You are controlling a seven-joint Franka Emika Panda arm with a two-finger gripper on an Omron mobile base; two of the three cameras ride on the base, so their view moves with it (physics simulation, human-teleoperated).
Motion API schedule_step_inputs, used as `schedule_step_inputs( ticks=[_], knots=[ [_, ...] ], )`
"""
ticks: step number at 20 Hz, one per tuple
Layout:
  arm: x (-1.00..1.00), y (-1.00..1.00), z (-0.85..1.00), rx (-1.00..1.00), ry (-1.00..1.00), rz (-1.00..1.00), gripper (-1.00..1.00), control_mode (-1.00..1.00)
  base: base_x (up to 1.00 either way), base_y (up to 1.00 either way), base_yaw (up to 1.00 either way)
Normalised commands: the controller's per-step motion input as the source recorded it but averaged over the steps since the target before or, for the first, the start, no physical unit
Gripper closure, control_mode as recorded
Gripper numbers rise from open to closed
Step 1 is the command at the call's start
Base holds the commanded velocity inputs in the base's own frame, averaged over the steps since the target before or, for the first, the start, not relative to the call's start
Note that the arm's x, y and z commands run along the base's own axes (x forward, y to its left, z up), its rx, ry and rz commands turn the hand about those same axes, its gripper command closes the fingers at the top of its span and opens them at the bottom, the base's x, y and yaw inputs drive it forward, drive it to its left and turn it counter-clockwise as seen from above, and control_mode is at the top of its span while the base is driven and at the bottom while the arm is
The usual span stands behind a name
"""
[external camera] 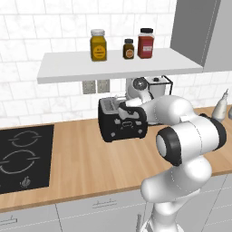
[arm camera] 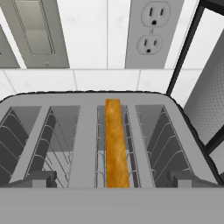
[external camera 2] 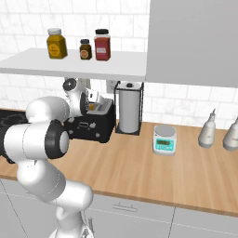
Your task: Start the toaster. Once the lever pops up, take the bread to the plate on the dining counter.
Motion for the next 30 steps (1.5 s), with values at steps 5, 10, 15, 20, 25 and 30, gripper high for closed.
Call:
schedule_step_inputs(
  ticks=[5,10,15,20,25,30],
  knots=[
    [0.0,0.0,0.0,0.0,0.0,0.0,-1.0,-1.0,0.0,0.0,0.0],
    [0.0,0.0,0.0,0.0,0.0,0.0,-1.0,-1.0,0.0,0.0,0.0],
    [0.0,0.0,0.0,0.0,0.0,0.0,-1.0,-1.0,0.0,0.0,0.0],
    [0.0,0.0,0.0,0.0,0.0,0.0,-1.0,-1.0,0.0,0.0,0.0],
    [0.0,0.0,0.0,0.0,0.0,0.0,-1.0,-1.0,0.0,0.0,0.0],
    [0.0,0.0,0.0,0.0,0.01,0.0,-1.0,-1.0,0.0,0.0,0.0]
  ],
)
